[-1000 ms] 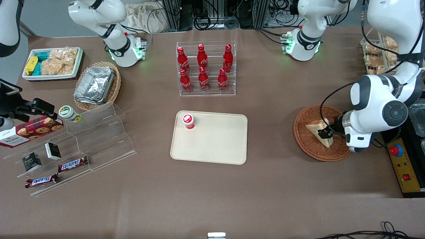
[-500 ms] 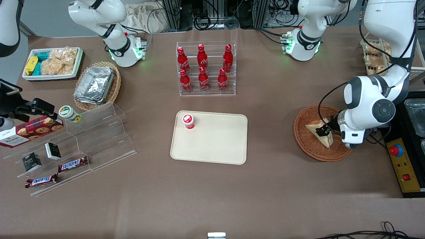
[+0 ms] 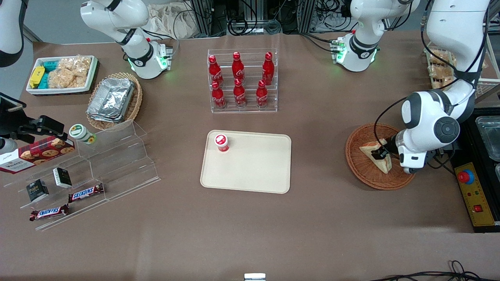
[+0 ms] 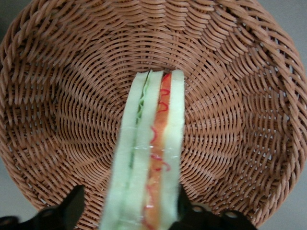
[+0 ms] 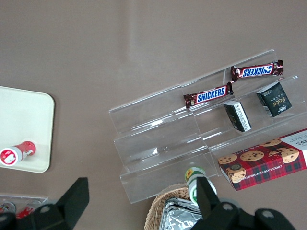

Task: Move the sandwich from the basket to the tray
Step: 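Close the left gripper on the sandwich's crust edge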

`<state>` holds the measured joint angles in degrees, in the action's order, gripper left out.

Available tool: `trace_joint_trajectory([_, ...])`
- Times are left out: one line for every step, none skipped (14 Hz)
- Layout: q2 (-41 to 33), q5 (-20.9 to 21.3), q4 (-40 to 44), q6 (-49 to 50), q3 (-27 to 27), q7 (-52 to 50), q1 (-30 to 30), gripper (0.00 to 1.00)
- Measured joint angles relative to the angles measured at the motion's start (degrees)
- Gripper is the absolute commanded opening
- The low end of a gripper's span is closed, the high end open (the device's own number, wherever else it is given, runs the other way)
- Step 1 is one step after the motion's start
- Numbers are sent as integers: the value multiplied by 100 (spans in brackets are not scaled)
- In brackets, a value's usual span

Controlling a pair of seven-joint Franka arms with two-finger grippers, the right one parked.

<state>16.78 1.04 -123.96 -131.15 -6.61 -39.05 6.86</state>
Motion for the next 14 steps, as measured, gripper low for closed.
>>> trace_joint_trajectory([0,0,6,-2,-1,58,-1,27])
trace_joint_trajectory([0,0,26,-2,-2,122,-1,27])
trace_joint_trajectory([-1,2,62,4,-4,205,-2,26])
trace_joint_trajectory([-2,3,123,45,-9,325,-4,26])
trace_joint_trajectory([-6,3,227,164,-16,463,-5,26])
trace_joint_trajectory([-19,4,401,398,-32,602,-7,26])
trace_joint_trajectory([-51,3,657,743,-53,739,-11,26])
trace_joint_trajectory([-112,3,978,1153,-89,848,-16,26])
trace_joint_trajectory([-191,2,1328,1562,-163,961,-19,25])
trace_joint_trajectory([-288,-2,1678,1961,-270,1066,-22,25])
trace_joint_trajectory([-394,-10,2027,2350,-389,1160,-29,25])
trace_joint_trajectory([-498,-20,2379,2738,-529,1212,-35,25])
trace_joint_trajectory([-583,-44,2745,3153,-705,1225,-39,25])
trace_joint_trajectory([-647,-109,3137,3584,-905,1225,-47,25])
